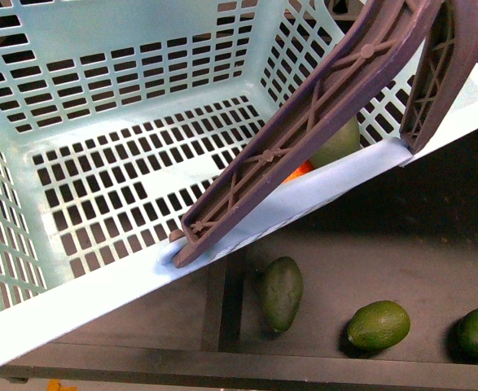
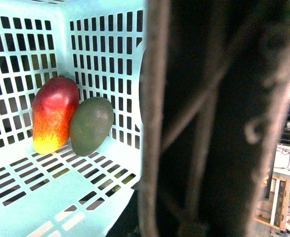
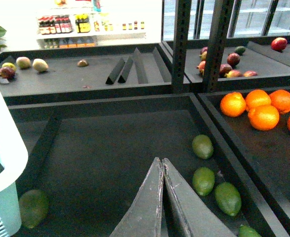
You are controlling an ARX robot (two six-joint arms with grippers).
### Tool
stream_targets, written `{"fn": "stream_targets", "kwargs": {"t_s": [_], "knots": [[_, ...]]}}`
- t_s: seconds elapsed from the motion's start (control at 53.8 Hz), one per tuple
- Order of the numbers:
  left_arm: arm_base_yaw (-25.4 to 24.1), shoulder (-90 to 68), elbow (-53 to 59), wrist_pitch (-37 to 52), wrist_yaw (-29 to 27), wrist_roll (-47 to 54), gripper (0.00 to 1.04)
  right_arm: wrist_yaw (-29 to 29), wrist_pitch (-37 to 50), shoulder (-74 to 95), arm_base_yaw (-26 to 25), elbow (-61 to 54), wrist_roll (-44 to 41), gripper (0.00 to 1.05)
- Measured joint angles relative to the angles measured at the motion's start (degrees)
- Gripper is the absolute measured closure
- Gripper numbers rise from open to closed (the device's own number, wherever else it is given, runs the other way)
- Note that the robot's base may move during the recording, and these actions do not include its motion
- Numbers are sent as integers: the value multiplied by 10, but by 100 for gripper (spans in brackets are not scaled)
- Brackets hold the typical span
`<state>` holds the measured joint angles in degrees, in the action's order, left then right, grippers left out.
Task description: Pick mango and avocado into basket
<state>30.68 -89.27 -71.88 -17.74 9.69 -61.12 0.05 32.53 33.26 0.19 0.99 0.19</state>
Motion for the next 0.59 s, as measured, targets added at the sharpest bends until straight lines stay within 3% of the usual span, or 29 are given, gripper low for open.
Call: {"fn": "stream_targets", "kwargs": {"t_s": [0.595], "knots": [[0,0,0,0,-1,0,101,0,-171,-179,0,0,0,103]]}}
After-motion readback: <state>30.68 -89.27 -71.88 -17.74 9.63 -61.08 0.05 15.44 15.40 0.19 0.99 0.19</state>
